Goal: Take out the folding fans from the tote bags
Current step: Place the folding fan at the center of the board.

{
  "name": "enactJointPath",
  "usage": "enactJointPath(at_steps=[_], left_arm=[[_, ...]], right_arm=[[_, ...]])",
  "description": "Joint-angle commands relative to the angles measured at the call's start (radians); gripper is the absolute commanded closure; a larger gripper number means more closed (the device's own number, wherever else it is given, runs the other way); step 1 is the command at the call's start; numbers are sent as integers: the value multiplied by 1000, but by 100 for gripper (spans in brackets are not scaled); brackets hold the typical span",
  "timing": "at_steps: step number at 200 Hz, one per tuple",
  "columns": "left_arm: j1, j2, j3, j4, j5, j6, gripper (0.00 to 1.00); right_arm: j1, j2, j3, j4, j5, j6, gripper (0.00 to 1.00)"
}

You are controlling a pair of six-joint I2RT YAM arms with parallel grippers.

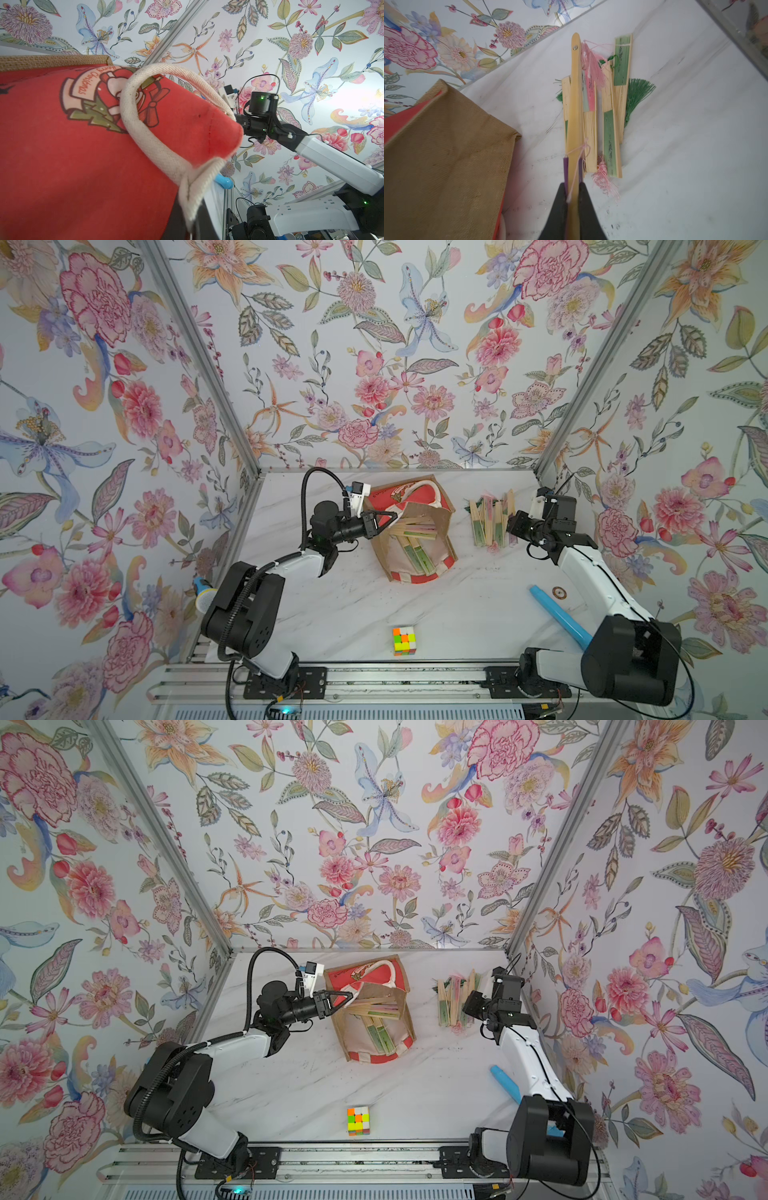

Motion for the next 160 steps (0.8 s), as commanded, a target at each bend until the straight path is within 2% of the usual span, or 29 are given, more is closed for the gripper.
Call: enactJointPath(at_steps=[1, 57, 87, 103, 124, 160], left_arm=[[6, -18, -12, 45, 4, -20, 100], [6, -24, -13, 31, 2, -11, 100], [5, -24, -9, 27, -2, -11, 100], [5, -24, -10, 27, -3, -13, 100], [6, -24, -11, 25, -3, -11, 100], [5, -24, -9, 17, -6, -8, 100]], right_arm=[[-8, 117, 43, 121, -52, -35, 91], [-3, 312, 84, 130, 15, -39, 85], [7, 364, 88, 121, 19, -53, 74], [12, 369, 88, 118, 30, -58, 63], [13, 360, 93, 110, 31, -62, 55], [25, 261, 84, 88, 8, -94, 50]])
